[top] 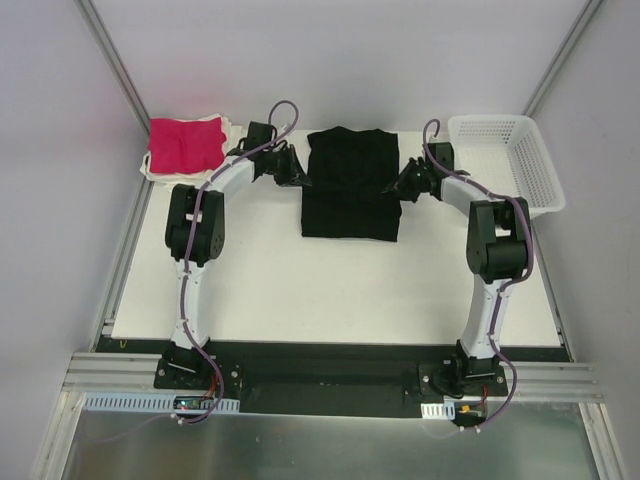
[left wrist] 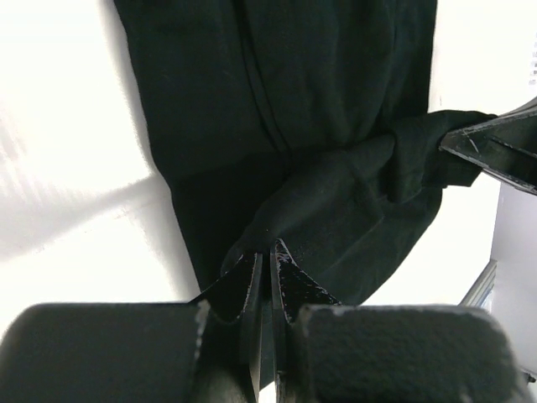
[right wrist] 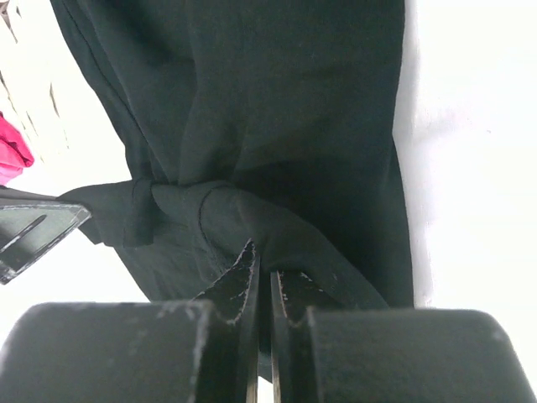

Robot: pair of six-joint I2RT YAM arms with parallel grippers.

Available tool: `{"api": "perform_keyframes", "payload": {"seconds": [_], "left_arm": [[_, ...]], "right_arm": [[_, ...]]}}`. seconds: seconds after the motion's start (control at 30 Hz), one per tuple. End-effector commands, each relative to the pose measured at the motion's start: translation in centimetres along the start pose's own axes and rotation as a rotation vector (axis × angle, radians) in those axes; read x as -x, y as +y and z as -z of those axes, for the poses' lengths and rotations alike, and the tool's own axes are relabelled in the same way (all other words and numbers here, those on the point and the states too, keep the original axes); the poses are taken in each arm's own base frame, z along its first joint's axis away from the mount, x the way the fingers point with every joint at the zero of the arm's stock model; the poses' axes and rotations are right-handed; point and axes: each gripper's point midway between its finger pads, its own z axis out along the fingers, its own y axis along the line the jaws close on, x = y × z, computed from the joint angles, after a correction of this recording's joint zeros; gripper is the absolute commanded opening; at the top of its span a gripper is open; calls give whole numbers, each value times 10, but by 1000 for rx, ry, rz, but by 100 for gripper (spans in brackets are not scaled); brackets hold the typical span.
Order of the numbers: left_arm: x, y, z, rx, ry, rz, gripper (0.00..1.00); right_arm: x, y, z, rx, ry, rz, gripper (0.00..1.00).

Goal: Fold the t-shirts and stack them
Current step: Fold the folded rectangular tshirt in 1/3 of the way

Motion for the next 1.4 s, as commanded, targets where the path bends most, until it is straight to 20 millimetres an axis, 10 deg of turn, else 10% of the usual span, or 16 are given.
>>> {"api": "perform_keyframes", "payload": {"seconds": [0.0,0.33,0.43,1.03,1.37], "left_arm": [[19,-12,2,-52,-28,-16,0],[23,-8,-5,-62,-26,-19,82],[27,-12,-1,-63,-38,-39,92],[97,-59,63,-144,-209,-133,96],[20,-153,110,-224,-164,-274,97]], "right_arm": [[27,23,3,78,-50,4,4],[35,18,-10,81,-48,-22,32],[40,17,-10,83,-54,-27,35],[95,33,-10,156,-110,-77,40],[85,-9,7,62,-114,-84,65]]}}
